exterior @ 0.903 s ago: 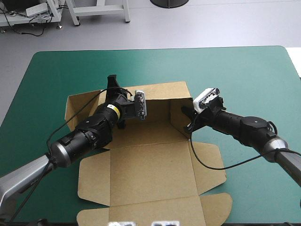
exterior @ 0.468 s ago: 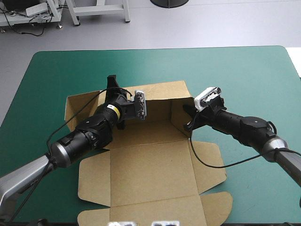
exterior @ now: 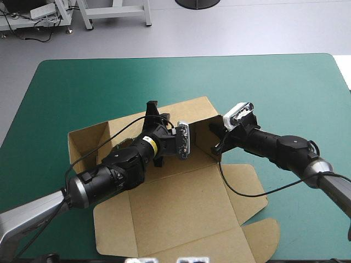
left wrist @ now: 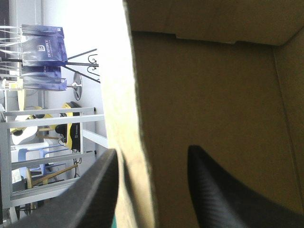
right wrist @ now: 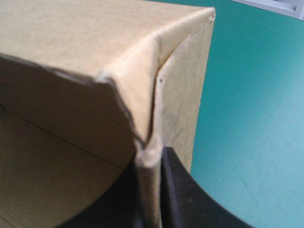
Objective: Fold the box
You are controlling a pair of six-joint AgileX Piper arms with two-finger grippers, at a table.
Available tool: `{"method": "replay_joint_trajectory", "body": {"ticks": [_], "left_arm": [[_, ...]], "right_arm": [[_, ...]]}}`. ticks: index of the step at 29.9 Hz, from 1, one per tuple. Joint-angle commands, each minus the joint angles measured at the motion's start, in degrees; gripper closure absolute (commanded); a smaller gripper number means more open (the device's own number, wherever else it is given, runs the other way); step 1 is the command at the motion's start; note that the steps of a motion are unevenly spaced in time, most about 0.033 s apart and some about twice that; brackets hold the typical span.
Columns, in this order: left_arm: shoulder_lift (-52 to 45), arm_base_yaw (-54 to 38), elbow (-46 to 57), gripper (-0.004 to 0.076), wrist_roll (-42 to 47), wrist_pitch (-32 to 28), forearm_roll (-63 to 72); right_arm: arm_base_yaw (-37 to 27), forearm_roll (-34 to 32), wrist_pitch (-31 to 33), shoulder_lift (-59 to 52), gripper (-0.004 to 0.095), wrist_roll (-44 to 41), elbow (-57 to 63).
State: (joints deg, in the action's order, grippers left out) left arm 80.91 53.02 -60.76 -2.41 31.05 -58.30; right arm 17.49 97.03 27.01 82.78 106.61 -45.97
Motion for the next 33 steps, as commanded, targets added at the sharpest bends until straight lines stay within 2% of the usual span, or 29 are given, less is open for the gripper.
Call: {"method": "replay_joint_trajectory", "body": {"ticks": [1,6,11,18,22,28,31,33], "left_arm": [[-3.3,2.1,-2.1,0.0358,1.7,1.4,-1.1],[-7.3,5.9,-2.1,0.0358,4.6,2.3,-1.2],[-9.9,10.4,-2.3,0.0358,4.6,8.5,-1.2],[-14.3,19.5,-2.4,0.0364,10.0,11.6,-0.5],[-17.3,21.5,-4.8,0.0364,18.1,18.0,1.9],[-21.7,21.5,-12.6,0.0363,20.0,22.0,13.4],[-23.1,21.4,-16.7,0.0363,22.7,27.2,11.5],[-23.4,21.4,-17.7,0.0363,27.6,32.8,4.8]], "right_arm": [[0.9,-0.7,5.8,-1.2,0.0928,-0.6,-1.3],[0.9,0.0,3.1,-1.2,0.0928,-1.2,-1.3],[0.9,0.6,1.8,-1.2,0.0928,-1.2,-1.4],[0.9,0.6,1.4,-1.2,0.0928,-1.2,-1.7],[0.9,0.6,1.4,-1.2,0.0928,-1.4,-1.7],[0.9,0.6,-1.4,-1.2,0.0928,-2.3,-1.8],[0.9,0.6,-1.7,-1.3,0.0928,-2.8,-1.9],[0.9,0.1,-2.1,-1.7,0.0928,-3.6,-2.3]]}}
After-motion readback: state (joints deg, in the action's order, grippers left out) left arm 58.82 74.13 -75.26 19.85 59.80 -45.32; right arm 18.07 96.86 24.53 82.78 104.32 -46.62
